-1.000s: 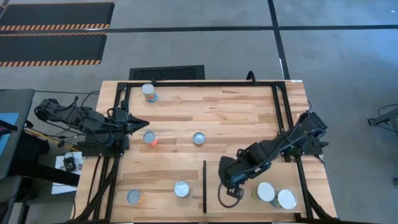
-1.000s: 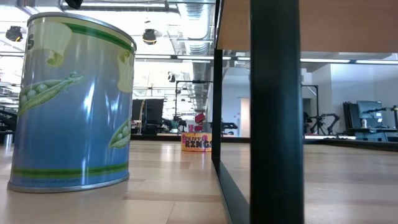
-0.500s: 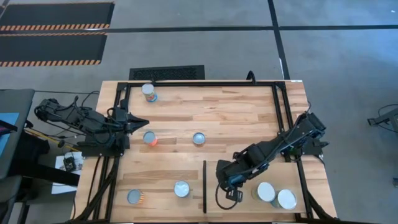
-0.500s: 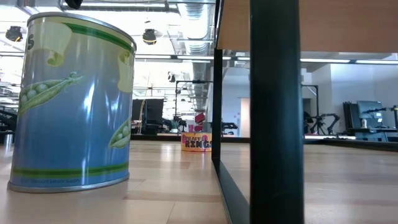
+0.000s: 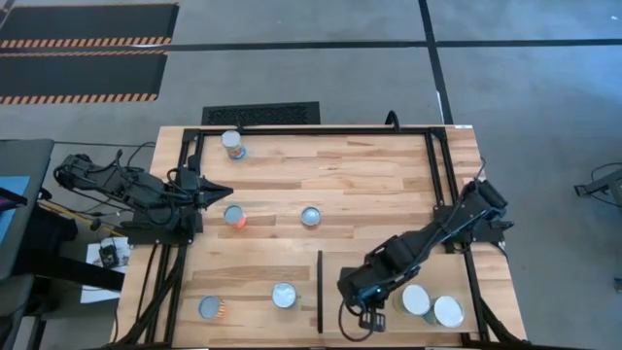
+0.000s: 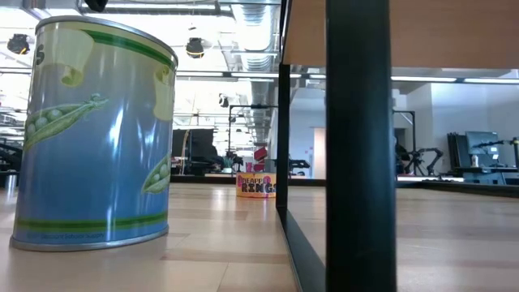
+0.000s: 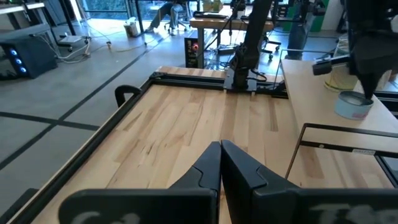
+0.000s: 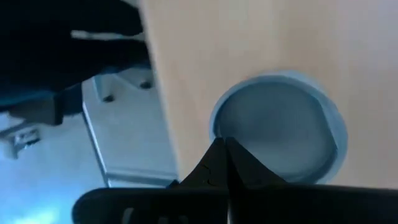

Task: Pick and place cans onto a shelf
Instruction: Put the canned tuna on the shelf

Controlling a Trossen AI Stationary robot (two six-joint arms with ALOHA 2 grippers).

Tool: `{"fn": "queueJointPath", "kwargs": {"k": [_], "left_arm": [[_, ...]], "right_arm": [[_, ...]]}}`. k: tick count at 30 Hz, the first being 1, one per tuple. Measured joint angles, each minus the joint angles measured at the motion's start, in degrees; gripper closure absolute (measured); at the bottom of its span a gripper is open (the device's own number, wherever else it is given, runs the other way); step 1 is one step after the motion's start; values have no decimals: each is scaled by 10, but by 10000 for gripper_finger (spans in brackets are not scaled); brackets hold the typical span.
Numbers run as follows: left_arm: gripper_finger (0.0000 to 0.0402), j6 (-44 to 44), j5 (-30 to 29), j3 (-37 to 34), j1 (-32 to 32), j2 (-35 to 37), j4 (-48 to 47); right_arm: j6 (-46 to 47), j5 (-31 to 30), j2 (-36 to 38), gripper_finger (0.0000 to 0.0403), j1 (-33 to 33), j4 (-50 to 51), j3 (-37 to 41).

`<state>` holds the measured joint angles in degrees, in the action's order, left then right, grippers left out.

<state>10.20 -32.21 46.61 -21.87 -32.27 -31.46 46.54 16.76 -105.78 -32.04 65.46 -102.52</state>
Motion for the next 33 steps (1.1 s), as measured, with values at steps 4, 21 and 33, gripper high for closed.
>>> {"fn": "queueJointPath", "kwargs": {"k": [4, 21, 33], "left_arm": [[401, 0, 0, 0, 0, 0, 0], [401, -3, 1, 0, 0, 0, 0], [401, -3, 2, 0, 0, 0, 0]], "right_arm": [[11, 22, 0, 401, -17, -4, 0], [61, 53, 0, 400, -52, 1, 0], [10, -30, 1, 401, -42, 9, -62]]}}
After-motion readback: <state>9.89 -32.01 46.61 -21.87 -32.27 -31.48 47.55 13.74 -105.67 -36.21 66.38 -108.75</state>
